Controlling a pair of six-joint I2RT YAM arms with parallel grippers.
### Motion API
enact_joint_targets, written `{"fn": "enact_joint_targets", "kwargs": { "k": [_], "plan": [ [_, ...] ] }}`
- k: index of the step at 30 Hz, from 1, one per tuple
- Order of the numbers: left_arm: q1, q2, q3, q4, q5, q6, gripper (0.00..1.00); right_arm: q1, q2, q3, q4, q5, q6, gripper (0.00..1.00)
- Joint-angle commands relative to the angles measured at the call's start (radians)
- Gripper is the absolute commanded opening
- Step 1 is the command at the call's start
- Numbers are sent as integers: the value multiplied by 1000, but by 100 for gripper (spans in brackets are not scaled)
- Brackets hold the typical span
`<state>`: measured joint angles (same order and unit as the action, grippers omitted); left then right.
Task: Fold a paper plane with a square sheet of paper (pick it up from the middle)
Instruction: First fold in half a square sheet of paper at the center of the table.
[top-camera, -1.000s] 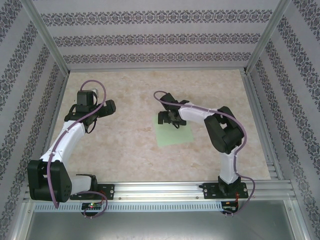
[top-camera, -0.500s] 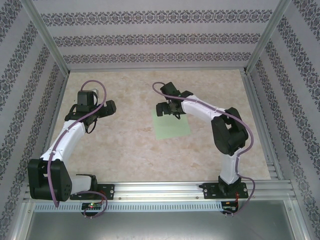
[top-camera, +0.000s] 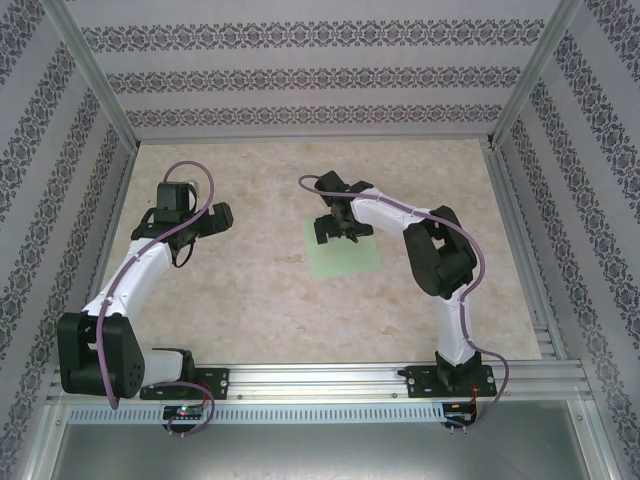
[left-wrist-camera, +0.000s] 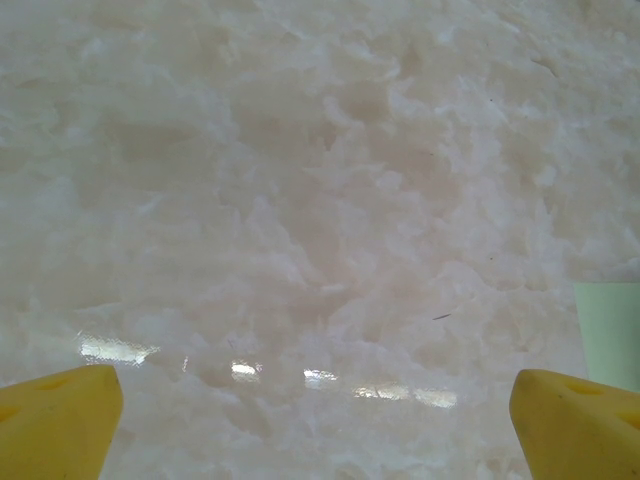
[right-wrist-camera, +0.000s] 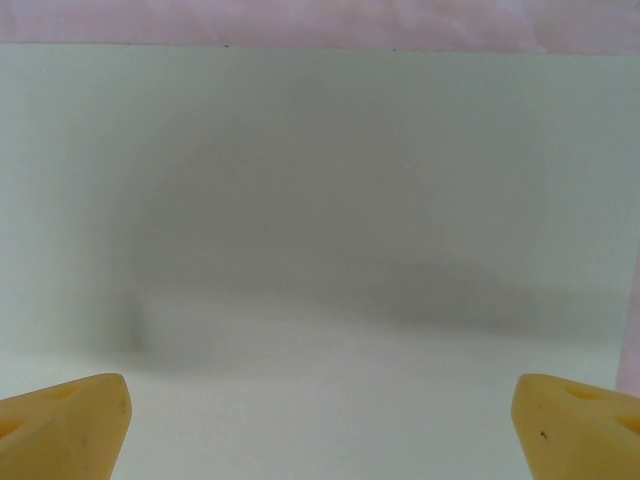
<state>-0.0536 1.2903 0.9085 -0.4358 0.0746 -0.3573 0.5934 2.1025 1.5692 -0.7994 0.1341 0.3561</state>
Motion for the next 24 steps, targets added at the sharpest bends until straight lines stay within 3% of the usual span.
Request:
{"fn": "enact_joint_targets", "kwargs": {
  "k": [1, 12, 24],
  "plan": [
    [-7, 5, 31, -16, 18, -16, 100, 13, 27, 37, -34, 35, -7, 98],
    [-8, 12, 33, -18, 17, -15, 100, 20, 92, 32, -49, 13, 1, 98],
    [-8, 19, 34, -21, 19, -15, 100, -3, 131, -81, -3, -45, 23, 91]
  ]
}}
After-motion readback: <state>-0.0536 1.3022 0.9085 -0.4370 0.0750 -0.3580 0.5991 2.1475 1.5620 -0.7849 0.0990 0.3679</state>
